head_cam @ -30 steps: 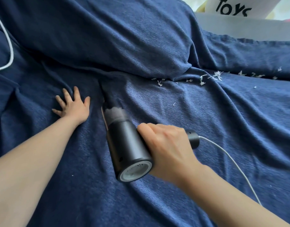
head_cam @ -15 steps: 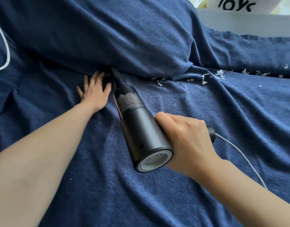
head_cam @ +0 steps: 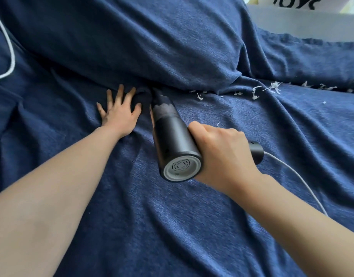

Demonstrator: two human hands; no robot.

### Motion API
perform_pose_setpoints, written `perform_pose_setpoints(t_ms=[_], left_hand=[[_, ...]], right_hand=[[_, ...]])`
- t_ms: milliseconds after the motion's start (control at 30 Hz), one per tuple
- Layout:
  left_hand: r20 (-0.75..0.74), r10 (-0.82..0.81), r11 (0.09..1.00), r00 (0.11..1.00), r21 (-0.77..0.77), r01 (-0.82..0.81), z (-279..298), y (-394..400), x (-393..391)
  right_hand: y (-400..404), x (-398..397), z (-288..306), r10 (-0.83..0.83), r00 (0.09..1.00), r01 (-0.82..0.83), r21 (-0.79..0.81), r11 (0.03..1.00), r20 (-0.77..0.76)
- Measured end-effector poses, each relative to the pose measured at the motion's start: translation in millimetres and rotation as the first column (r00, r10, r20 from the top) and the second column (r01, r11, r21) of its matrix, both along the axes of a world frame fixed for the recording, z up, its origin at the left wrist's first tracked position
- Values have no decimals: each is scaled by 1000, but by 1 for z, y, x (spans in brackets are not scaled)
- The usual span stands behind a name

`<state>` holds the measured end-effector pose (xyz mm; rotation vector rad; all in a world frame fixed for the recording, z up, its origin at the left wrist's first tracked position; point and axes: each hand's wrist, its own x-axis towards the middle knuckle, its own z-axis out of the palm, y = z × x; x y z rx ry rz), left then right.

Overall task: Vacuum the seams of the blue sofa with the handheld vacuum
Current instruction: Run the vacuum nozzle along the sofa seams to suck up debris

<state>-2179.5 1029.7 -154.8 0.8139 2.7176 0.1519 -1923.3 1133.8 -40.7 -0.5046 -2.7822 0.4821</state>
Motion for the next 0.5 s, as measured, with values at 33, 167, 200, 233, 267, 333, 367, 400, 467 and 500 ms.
perform_pose_setpoints(t_ms=[33, 167, 200, 233, 267, 333, 367, 400, 467, 500], left_hand=[[4, -1, 1000, 1000, -9, 1, 0, 0, 0], [16, 15, 999, 1000, -45, -14, 3, 2, 4], [12, 24, 999, 1000, -48, -23, 4, 2, 6], [8, 34, 998, 999, -48, -34, 5, 3, 9], [8, 46, 998, 999, -49, -45, 6, 4, 12], [20, 63, 996, 998, -69, -62, 7, 6, 16], [27, 67, 995, 997, -80, -65, 7, 6, 16], [31, 69, 994, 997, -82, -67, 8, 7, 15], [37, 68, 995, 997, -80, -65, 9, 8, 13], [42, 66, 994, 997, -87, -62, 10, 9, 11]], right_hand=[[0, 4, 0, -2, 1000, 2, 8, 1000, 9], [1, 19, 5, -29, 1000, 29, 40, 999, 6], [0, 21, 8, -32, 999, 32, 37, 999, -4], [-1, 22, 10, -31, 999, 31, 28, 999, -16], [-2, 22, 12, -26, 999, 26, 17, 999, -33], [-6, 21, 13, 5, 998, -6, -14, 1000, -58], [-7, 20, 12, 22, 998, -24, -24, 999, -61], [-6, 19, 11, 31, 998, -32, -26, 999, -56], [-1, 22, 9, 8, 999, -8, -8, 1000, -37], [3, 26, 9, -19, 999, 19, 5, 1000, -30]])
